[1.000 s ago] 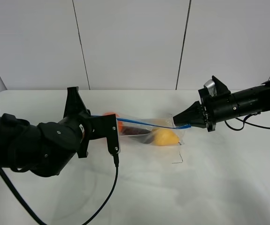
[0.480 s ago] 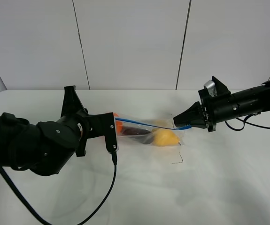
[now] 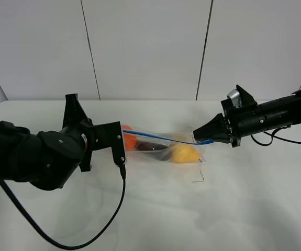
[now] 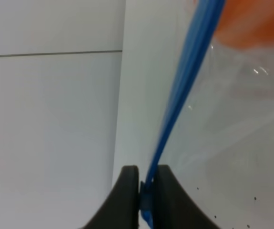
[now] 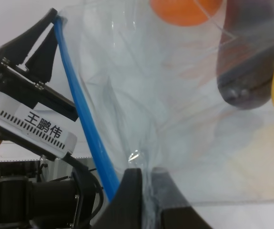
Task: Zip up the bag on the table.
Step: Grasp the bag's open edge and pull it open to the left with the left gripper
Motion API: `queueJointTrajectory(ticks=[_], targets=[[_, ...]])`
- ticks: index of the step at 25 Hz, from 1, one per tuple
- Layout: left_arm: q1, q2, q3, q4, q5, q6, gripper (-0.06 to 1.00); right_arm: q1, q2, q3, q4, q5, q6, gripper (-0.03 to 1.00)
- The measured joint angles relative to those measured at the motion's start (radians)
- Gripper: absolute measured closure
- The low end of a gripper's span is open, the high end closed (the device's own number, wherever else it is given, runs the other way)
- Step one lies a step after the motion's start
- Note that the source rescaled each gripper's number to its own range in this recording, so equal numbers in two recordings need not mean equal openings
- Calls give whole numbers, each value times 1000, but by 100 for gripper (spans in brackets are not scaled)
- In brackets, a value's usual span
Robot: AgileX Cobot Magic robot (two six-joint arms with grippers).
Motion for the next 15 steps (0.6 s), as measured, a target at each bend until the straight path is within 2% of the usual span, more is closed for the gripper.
queueJointTrajectory(ticks=[15], targets=[[51, 0, 1, 2, -26, 0, 94, 0, 0, 0, 7, -1, 0, 97]])
